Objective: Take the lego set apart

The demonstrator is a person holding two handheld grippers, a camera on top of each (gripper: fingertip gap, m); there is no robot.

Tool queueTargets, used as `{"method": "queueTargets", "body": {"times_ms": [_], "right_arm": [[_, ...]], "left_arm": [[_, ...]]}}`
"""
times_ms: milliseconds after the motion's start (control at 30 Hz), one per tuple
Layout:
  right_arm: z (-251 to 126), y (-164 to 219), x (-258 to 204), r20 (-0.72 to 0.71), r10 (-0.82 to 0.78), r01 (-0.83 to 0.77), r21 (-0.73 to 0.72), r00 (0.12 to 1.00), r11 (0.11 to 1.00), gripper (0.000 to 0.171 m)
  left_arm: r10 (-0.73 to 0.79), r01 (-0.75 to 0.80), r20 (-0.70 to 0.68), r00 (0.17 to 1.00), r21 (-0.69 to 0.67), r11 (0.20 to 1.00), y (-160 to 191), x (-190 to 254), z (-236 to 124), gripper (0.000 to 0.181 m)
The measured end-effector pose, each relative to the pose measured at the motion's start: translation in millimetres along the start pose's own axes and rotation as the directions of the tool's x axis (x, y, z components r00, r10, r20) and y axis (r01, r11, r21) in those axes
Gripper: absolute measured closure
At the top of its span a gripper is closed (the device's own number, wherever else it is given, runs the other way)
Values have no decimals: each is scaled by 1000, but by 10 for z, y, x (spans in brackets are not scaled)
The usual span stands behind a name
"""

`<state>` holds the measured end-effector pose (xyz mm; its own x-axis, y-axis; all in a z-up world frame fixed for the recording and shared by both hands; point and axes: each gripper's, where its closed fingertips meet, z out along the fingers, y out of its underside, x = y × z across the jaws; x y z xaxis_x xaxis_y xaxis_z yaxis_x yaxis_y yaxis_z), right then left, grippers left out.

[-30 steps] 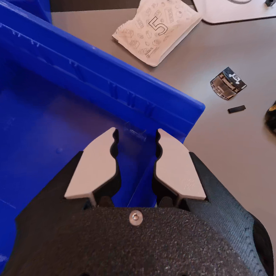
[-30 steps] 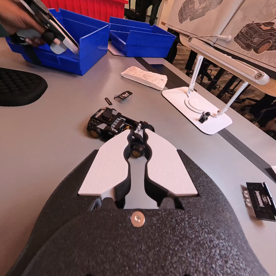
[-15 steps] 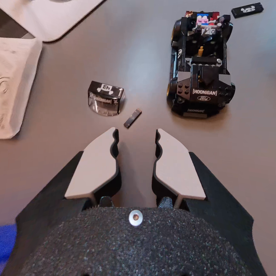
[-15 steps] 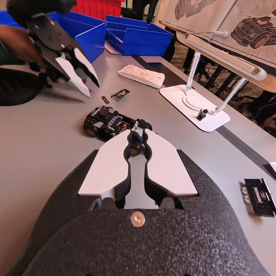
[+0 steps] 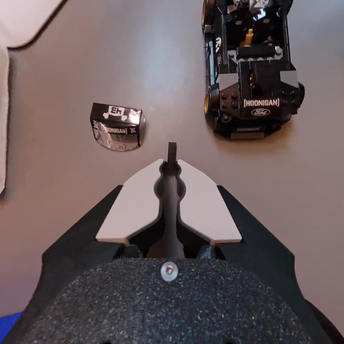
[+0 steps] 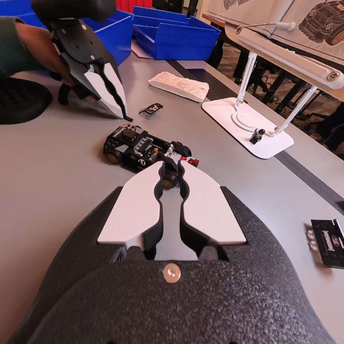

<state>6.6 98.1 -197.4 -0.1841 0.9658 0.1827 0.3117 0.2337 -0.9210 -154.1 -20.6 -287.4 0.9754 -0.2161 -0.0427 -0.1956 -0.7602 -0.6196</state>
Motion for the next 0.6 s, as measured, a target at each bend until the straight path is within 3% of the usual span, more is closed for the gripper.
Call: {"method": "queueTargets", "body": {"times_ms": [133,233,333,400,500,600], "right_arm": [[-30,-34,31,-22,-13,13,11,1000,1000,158],[-73,-75,97,-47,-5,6,28,999,1000,158],[-89,-84,133,-44,27,-25,42,999,999,158],[-84,-82,130,-35,43,-41,46,998,998,158],[-69,-76,114,-34,40,-39,42,999,998,158],[-58,-77,103,-39,38,-37,39,999,999,158]], "left_arm": [[14,-23,106,994,87,996,-63,36,-361,173],[-83,30,324,942,167,986,-38,-263,-1042,173],[-269,173,488,831,232,957,321,-706,-1708,173],[-357,295,459,814,203,934,643,-815,-1780,173],[-325,354,533,782,50,934,1105,-940,-1691,172],[-362,371,484,797,81,925,1100,-883,-1590,165]]}}
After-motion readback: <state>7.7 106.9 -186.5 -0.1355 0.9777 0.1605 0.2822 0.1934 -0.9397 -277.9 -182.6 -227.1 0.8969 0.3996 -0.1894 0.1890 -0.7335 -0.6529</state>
